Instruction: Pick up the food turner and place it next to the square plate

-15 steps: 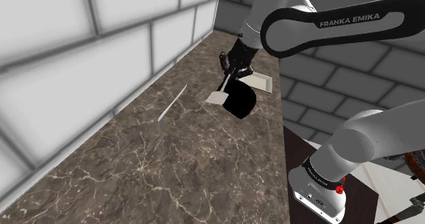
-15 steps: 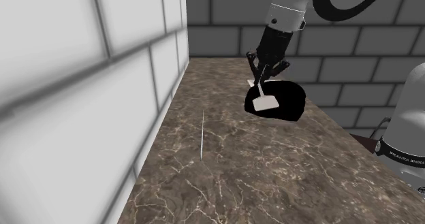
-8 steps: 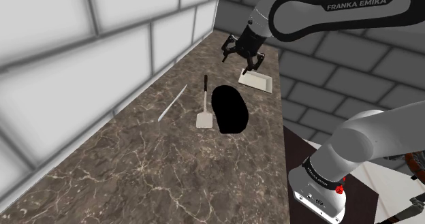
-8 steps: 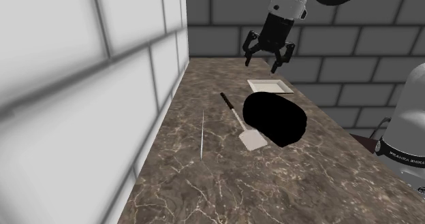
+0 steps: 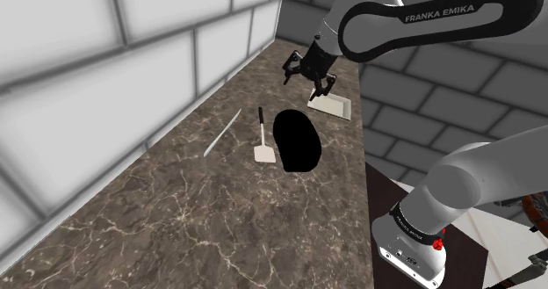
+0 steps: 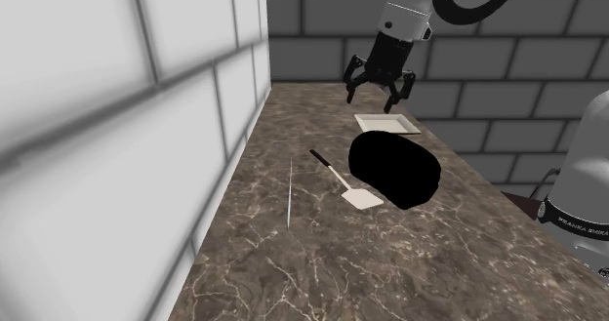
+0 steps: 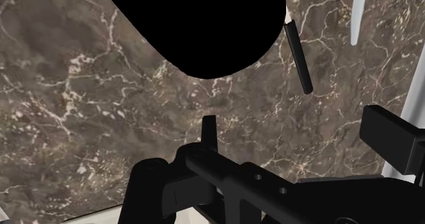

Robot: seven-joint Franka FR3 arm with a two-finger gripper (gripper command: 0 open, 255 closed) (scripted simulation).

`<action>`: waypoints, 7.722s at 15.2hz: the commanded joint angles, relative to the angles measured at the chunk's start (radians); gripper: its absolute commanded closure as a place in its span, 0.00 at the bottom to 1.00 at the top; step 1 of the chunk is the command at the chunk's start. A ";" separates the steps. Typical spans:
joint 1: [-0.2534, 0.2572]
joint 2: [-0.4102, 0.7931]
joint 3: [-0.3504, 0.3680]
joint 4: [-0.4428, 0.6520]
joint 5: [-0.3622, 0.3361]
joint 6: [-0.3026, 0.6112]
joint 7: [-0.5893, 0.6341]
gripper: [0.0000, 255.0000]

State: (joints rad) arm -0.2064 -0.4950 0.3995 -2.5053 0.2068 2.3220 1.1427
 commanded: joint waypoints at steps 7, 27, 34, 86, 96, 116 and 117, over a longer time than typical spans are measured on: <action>-0.003 0.013 0.003 -0.005 -0.002 0.018 0.000 0.00; -0.023 0.383 0.143 0.180 -0.259 0.056 -0.055 0.00; -0.020 0.525 0.162 0.208 -0.396 0.110 -0.011 0.00; -0.167 0.582 -0.001 0.472 -0.335 -0.066 -0.387 1.00; -0.160 0.650 -0.010 0.410 -0.385 0.055 -0.347 1.00; -0.162 0.630 -0.006 0.401 -0.375 0.046 -0.352 0.00; -0.164 0.606 -0.002 0.408 -0.358 0.019 -0.363 0.00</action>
State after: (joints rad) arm -0.3693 0.1334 0.3936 -2.0950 -0.1651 2.3596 0.7864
